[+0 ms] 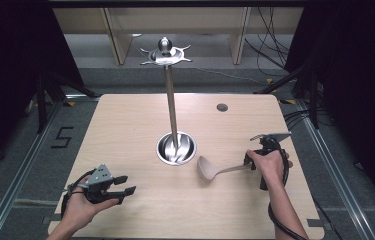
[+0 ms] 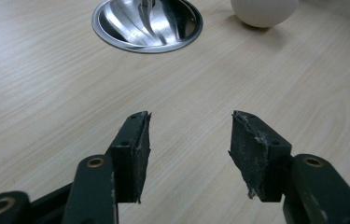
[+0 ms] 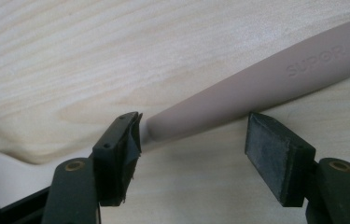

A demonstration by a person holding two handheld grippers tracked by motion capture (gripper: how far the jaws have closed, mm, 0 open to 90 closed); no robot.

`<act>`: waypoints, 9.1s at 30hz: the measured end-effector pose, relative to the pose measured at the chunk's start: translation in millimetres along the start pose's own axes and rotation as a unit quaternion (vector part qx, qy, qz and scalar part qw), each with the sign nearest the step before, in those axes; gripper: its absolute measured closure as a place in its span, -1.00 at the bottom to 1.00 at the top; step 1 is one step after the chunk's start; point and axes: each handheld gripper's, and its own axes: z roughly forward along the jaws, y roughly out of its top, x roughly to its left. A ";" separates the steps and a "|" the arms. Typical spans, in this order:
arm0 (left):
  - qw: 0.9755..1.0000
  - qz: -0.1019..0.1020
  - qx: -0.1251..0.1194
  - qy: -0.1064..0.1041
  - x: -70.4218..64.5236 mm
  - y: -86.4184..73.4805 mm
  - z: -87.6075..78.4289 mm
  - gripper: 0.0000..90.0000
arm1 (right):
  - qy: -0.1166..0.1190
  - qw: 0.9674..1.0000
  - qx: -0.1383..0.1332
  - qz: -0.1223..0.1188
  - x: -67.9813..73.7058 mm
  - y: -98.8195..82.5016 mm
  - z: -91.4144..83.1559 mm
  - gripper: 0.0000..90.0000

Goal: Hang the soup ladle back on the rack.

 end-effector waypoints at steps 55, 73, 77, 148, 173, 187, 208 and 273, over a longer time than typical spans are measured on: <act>1.000 0.009 0.005 0.001 -2.0 -0.6 3.1 0.04 | 0.053 0.986 0.065 -0.144 9.7 17.9 11.6 0.66; 1.000 0.010 0.009 -0.004 -2.7 -0.8 3.5 0.03 | 0.195 0.961 -0.006 -0.194 6.2 -1.1 -19.3 0.66; 1.000 0.010 0.008 -0.003 -2.9 -0.8 3.4 0.03 | 0.210 0.947 -0.047 -0.237 4.5 -6.4 -26.4 0.66; 0.980 0.033 -0.189 -0.046 -46.8 109.5 -2.2 0.02 | 0.315 0.747 -0.328 -0.485 44.0 -94.6 -102.5 0.66; 0.974 0.049 -0.194 -0.105 -99.9 182.5 33.1 0.11 | 0.308 0.757 -0.328 -0.473 78.5 -108.3 -92.6 0.66; 0.975 0.046 -0.188 -0.109 -114.7 194.4 57.4 0.20 | 0.284 0.759 -0.339 -0.478 82.3 -110.6 -93.4 0.66; 0.975 0.065 -0.194 -0.091 -115.5 201.8 56.1 0.63 | 0.254 0.752 -0.360 -0.490 86.5 -108.3 -94.3 0.33; 0.973 0.092 -0.181 -0.110 -26.1 226.8 3.2 0.63 | 0.190 0.821 -0.298 -0.449 -12.2 -110.3 -47.3 -0.09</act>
